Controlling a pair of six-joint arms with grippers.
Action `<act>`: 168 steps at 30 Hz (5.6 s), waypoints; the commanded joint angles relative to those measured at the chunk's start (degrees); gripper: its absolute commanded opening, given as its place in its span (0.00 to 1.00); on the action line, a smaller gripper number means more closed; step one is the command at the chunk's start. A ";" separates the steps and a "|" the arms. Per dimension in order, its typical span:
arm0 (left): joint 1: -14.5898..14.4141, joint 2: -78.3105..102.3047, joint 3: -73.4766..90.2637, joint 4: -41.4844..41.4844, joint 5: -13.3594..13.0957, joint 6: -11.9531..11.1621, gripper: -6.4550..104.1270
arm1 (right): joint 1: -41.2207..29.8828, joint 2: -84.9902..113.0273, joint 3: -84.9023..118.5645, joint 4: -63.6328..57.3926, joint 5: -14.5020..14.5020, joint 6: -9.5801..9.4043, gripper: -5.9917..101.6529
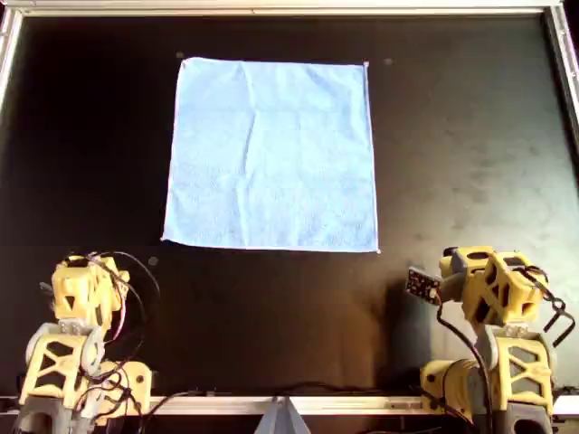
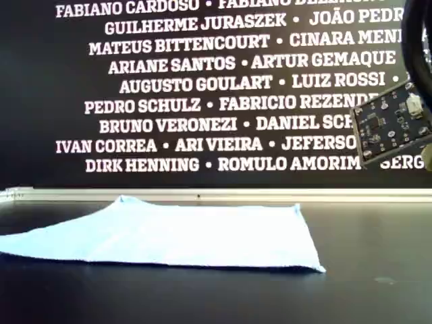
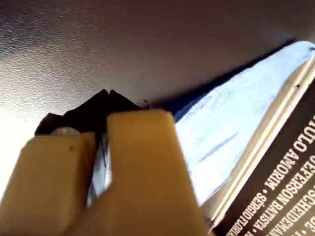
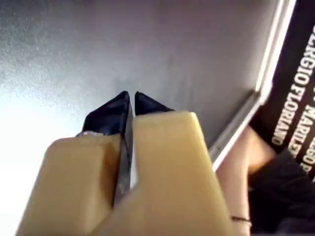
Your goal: Fold a cloth
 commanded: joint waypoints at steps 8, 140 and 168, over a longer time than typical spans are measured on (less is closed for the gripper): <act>0.26 5.19 -1.67 -2.81 0.44 0.26 0.20 | 1.14 7.56 0.18 -6.86 -0.70 0.18 0.08; -19.51 -75.41 -43.51 -21.62 0.44 -0.44 0.05 | 26.54 -85.08 -55.28 -12.39 -2.37 0.88 0.04; -24.61 -56.25 -28.13 -21.36 0.26 0.35 0.05 | 26.37 -72.25 -42.80 -11.43 -1.76 0.70 0.04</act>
